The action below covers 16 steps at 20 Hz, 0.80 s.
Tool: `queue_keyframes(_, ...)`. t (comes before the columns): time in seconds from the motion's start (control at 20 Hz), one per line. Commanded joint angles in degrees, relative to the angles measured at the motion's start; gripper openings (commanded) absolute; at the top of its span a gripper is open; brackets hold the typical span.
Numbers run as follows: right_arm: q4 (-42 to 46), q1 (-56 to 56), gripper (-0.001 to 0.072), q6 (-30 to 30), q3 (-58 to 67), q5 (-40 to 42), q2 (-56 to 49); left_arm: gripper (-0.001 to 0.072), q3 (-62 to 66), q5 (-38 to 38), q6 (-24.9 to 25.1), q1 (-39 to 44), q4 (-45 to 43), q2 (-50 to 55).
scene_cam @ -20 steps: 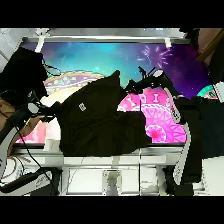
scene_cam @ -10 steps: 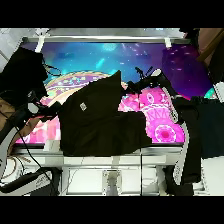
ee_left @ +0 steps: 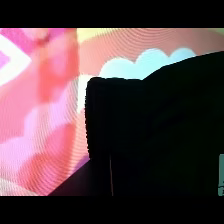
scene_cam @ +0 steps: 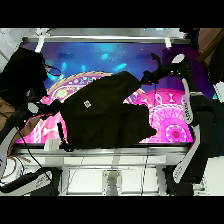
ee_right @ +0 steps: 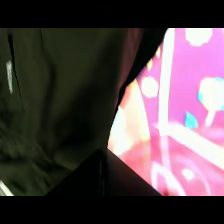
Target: Fold the clothes and pants, and hang the long-sleeved shirts on hangers.
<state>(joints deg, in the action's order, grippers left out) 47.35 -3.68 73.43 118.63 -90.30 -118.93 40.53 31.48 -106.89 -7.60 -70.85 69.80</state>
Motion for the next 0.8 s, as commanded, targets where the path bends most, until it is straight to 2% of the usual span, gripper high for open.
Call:
queue_keyframes(0.0,9.2,-1.7,0.0001,1.1,-1.9,-9.5,4.9,0.0023,0.1,-2.4,0.0,0.0,1.1,0.0)
queue_keyframes(0.15,9.7,-0.2,0.0002,1.1,-9.9,-10.1,6.2,0.0023,0.1,-2.4,0.0,0.0,1.1,0.0)
queue_keyframes(0.2,9.7,0.7,0.0027,1.1,-13.1,-8.5,6.1,0.0024,0.1,-2.3,0.0,0.0,1.1,-0.1)
queue_keyframes(0.25,9.7,1.8,0.0179,1.1,-16.4,-6.5,6.1,0.0024,0.1,-2.0,0.0,0.0,1.1,-0.1)
queue_keyframes(0.3,9.7,2.9,0.0386,1.1,-18.8,-5.3,6.0,0.0058,0.1,-1.7,0.0,0.0,1.1,-0.1)
queue_keyframes(0.35,9.9,3.8,0.0447,1.1,-20.4,-4.7,6.0,0.033,0.2,-1.1,0.0,0.0,1.1,-0.4)
queue_keyframes(0.4,9.9,4.3,0.0446,1.1,-20.5,-5.5,6.0,0.0637,0.5,0.5,0.2,-0.2,1.0,-1.1)
queue_keyframes(0.45,9.9,4.4,0.0445,1.1,-20.0,-7.0,6.4,0.0647,0.9,2.9,1.8,-0.7,0.9,-2.4)
queue_keyframes(0.5,10.2,4.0,0.0445,0.9,-19.2,-9.0,7.3,0.0587,1.4,6.5,4.7,-1.4,0.9,-4.8)
queue_keyframes(0.6,10.5,1.6,0.0444,0.5,-18.6,-10.4,10.8,0.058,1.6,15.6,9.5,-2.8,0.8,-11.6)
queue_keyframes(0.75,10.9,-3.9,0.0444,0.3,-19.2,-10.1,18.0,0.058,0.5,37.8,14.3,-2.8,-0.7,-21.9)
